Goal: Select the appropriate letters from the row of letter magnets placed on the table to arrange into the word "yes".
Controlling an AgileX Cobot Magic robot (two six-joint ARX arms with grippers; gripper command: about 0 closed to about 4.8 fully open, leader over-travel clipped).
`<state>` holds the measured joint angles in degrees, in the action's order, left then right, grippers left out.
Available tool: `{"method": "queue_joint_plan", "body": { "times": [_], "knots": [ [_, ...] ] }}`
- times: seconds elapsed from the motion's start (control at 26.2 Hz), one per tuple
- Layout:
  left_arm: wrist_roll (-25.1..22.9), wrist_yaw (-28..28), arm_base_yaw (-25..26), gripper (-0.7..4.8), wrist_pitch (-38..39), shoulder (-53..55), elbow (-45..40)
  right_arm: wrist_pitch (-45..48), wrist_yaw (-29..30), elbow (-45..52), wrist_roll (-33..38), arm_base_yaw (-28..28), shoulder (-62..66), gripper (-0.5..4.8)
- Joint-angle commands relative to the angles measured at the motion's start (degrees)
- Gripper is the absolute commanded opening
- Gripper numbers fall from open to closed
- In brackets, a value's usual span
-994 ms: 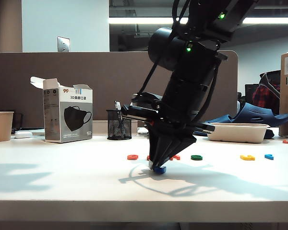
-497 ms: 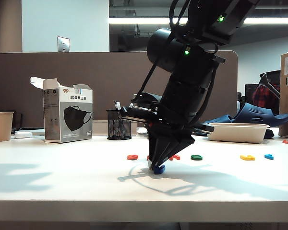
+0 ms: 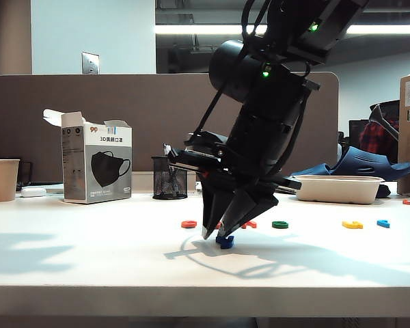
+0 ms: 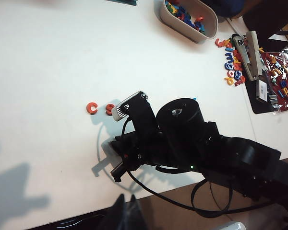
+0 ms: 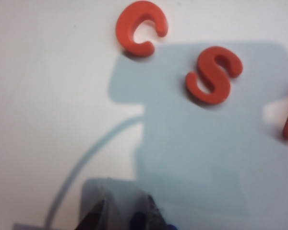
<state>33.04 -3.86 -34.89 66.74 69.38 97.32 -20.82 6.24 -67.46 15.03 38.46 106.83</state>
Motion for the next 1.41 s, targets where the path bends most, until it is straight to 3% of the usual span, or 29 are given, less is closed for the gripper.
{"method": "queue_joint_plan", "body": {
  "times": [0.04, 0.46, 0.96, 1.15, 1.41],
  "knots": [
    [-0.2, 0.15, -0.04, -0.05, -0.42, -0.13, 0.2, 1.05, 0.09, 0.07, 0.15, 0.0, -0.7, 0.95],
    [-0.2, 0.15, -0.04, -0.05, -0.42, -0.13, 0.2, 3.63, 0.04, -0.68, 0.17, -0.35, -1.51, 0.95],
    [-0.2, 0.17, -0.04, -0.05, -0.42, -0.13, 0.2, -14.67, -5.27, -16.9, 0.17, -2.97, -1.51, 0.96],
    [-0.2, 0.15, -0.04, -0.05, -0.42, -0.13, 0.2, -21.73, -8.31, -21.27, 0.15, -4.46, -1.49, 1.6],
    [-0.2, 0.15, -0.04, -0.05, -0.42, -0.13, 0.2, -28.96, -7.8, -21.97, 0.17, -7.82, -1.4, 2.17]
  ]
}}
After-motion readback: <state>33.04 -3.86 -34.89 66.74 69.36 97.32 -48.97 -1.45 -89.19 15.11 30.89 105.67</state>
